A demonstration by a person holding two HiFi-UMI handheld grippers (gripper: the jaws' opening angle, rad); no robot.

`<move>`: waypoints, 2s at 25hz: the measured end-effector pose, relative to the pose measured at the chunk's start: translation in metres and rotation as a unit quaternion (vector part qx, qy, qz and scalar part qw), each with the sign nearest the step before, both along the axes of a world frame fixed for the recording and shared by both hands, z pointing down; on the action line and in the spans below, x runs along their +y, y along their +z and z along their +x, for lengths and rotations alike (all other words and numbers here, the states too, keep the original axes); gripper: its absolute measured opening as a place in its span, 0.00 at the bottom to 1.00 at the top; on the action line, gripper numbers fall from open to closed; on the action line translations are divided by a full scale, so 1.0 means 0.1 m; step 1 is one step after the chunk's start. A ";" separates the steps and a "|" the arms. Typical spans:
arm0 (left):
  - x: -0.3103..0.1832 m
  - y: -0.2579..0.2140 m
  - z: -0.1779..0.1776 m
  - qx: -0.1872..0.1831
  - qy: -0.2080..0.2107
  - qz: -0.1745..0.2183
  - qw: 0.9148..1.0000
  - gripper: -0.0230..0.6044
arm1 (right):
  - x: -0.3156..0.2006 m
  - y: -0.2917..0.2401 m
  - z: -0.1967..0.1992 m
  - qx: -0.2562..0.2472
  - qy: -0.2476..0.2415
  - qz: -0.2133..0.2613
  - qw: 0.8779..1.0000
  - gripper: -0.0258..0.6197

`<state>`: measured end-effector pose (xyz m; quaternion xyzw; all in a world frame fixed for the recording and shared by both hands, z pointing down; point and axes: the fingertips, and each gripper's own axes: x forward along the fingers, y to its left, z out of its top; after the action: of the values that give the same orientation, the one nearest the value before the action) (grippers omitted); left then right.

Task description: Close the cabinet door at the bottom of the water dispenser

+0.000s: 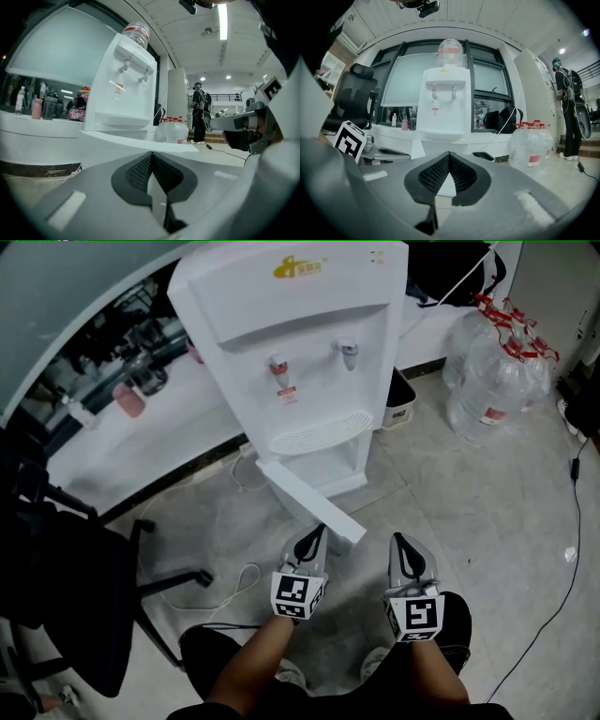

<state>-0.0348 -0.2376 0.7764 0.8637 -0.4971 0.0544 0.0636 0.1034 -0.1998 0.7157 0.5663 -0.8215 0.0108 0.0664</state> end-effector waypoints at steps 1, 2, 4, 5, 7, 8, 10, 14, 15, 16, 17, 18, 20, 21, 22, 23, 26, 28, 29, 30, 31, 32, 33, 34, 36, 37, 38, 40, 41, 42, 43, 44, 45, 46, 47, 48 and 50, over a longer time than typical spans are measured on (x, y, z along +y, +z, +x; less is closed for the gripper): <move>-0.02 0.00 0.02 0.000 0.002 0.000 1.000 0.07 | 0.00 0.00 0.01 0.000 0.001 0.000 1.000 0.04; -0.04 0.00 0.04 0.000 0.004 0.000 1.000 0.07 | 0.00 0.00 0.01 -0.001 0.001 0.000 1.000 0.04; -0.07 -0.01 0.08 0.001 0.009 0.001 1.000 0.07 | 0.01 0.01 0.02 -0.002 0.001 -0.001 1.000 0.04; -0.09 -0.01 0.10 0.001 0.010 0.001 1.000 0.07 | 0.01 0.02 0.02 -0.002 0.001 -0.001 1.000 0.04; -0.12 -0.01 0.13 0.001 0.013 0.003 1.000 0.07 | 0.01 0.03 0.03 -0.002 0.001 -0.002 1.000 0.04; -0.14 -0.01 0.14 0.001 0.014 0.003 1.000 0.07 | 0.01 0.03 0.04 -0.002 0.002 -0.002 1.000 0.04; -0.19 -0.01 0.18 0.001 0.016 0.002 1.000 0.07 | 0.00 0.03 0.05 -0.004 0.002 -0.002 1.000 0.04; -0.30 -0.02 0.27 0.002 0.020 0.003 1.000 0.07 | -0.02 0.04 0.10 -0.006 0.005 -0.003 1.000 0.04; -0.34 -0.02 0.29 0.002 0.021 0.004 1.000 0.07 | -0.02 0.05 0.11 -0.006 0.005 -0.004 1.000 0.04; -0.37 -0.03 0.32 0.002 0.022 0.006 1.000 0.07 | -0.03 0.05 0.13 -0.006 0.006 -0.004 1.000 0.04; -0.41 -0.03 0.34 0.002 0.023 0.007 1.000 0.07 | -0.04 0.05 0.14 -0.006 0.006 -0.005 1.000 0.04; -0.45 -0.03 0.35 0.001 0.023 0.008 1.000 0.07 | -0.05 0.05 0.14 -0.006 0.006 -0.004 1.000 0.04; -0.52 -0.04 0.39 0.001 0.025 0.010 1.000 0.07 | -0.07 0.05 0.15 -0.005 0.004 -0.004 1.000 0.04; -0.55 -0.04 0.41 0.002 0.026 0.009 1.000 0.07 | -0.08 0.05 0.15 -0.005 0.002 -0.006 1.000 0.04; -0.57 -0.04 0.42 0.002 0.027 0.009 1.000 0.07 | -0.09 0.05 0.14 -0.008 -0.001 -0.009 1.000 0.04; -0.60 -0.04 0.43 0.003 0.026 0.008 1.000 0.07 | -0.12 0.06 0.11 -0.015 -0.005 -0.013 1.000 0.04; -0.67 -0.05 0.42 0.005 0.020 0.008 1.000 0.07 | -0.23 0.08 0.01 -0.037 -0.025 -0.028 0.999 0.04; -0.71 -0.04 0.46 0.006 0.016 0.010 1.000 0.07 | -0.31 0.09 -0.02 -0.034 -0.037 -0.030 0.998 0.04; -0.72 -0.05 0.47 0.006 0.016 0.011 1.000 0.07 | -0.35 0.09 -0.02 -0.028 -0.042 -0.028 0.998 0.04; -0.74 -0.05 0.49 0.006 0.015 0.012 1.000 0.07 | -0.40 0.10 -0.01 -0.022 -0.044 -0.026 0.998 0.04; -0.76 -0.05 0.50 0.006 0.015 0.013 1.000 0.07 | -0.44 0.10 0.01 -0.017 -0.044 -0.023 0.999 0.04; -0.77 -0.05 0.50 0.005 0.015 0.015 1.000 0.07 | -0.47 0.10 0.02 -0.014 -0.042 -0.021 0.999 0.04; -0.79 -0.05 0.51 0.003 0.015 0.016 1.000 0.07 | -0.50 0.11 0.03 -0.012 -0.039 -0.019 0.999 0.04; -0.81 -0.05 0.52 0.000 0.016 0.019 1.000 0.07 | -0.51 0.12 0.04 -0.010 -0.037 -0.016 0.999 0.04; -0.85 -0.05 0.53 -0.006 0.022 0.024 0.999 0.07 | -0.50 0.16 0.02 -0.004 -0.037 -0.011 0.999 0.04; -0.87 -0.05 0.53 -0.010 0.025 0.025 0.999 0.07 | -0.49 0.18 0.01 -0.001 -0.038 -0.009 0.999 0.04; -0.89 -0.05 0.54 -0.014 0.027 0.025 0.999 0.07 | -0.47 0.21 0.00 0.001 -0.038 -0.008 0.999 0.04; -0.93 -0.05 0.57 -0.020 0.028 0.027 0.999 0.07 | -0.46 0.23 0.00 0.002 -0.036 -0.004 0.999 0.04; -0.96 -0.05 0.58 -0.021 0.028 0.027 0.999 0.07 | -0.46 0.23 0.00 0.003 -0.035 -0.001 0.999 0.04; -0.99 -0.06 0.59 -0.021 0.029 0.028 0.999 0.07 | -0.47 0.23 0.00 0.005 -0.034 0.002 0.999 0.04; -1.02 -0.06 0.59 -0.023 0.030 0.028 0.999 0.07 | -0.47 0.22 -0.01 0.006 -0.034 0.004 0.999 0.04; -1.03 -0.05 0.59 -0.027 0.031 0.028 0.999 0.07 | -0.46 0.22 -0.02 0.008 -0.034 0.007 0.999 0.04; -1.05 -0.04 0.58 -0.032 0.033 0.028 0.999 0.07 | -0.45 0.22 -0.03 0.010 -0.035 0.010 0.999 0.04; -1.06 -0.04 0.58 -0.034 0.034 0.029 0.998 0.07 | -0.45 0.22 -0.03 0.014 -0.034 0.013 0.999 0.04; -1.09 -0.04 0.59 -0.035 0.035 0.030 0.998 0.07 | -0.45 0.22 -0.02 0.018 -0.034 0.016 0.999 0.04; -1.12 -0.05 0.60 -0.035 0.036 0.031 0.998 0.07 | -0.47 0.23 -0.01 0.022 -0.034 0.018 0.999 0.04; -1.19 -0.06 0.63 -0.034 0.037 0.033 0.998 0.07 | -0.50 0.25 0.00 0.025 -0.035 0.017 0.999 0.04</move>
<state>0.0281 -0.3570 0.7699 0.8806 -0.4685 0.0698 0.0161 0.1037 -0.2501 0.7412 0.5379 -0.8392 -0.0196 0.0772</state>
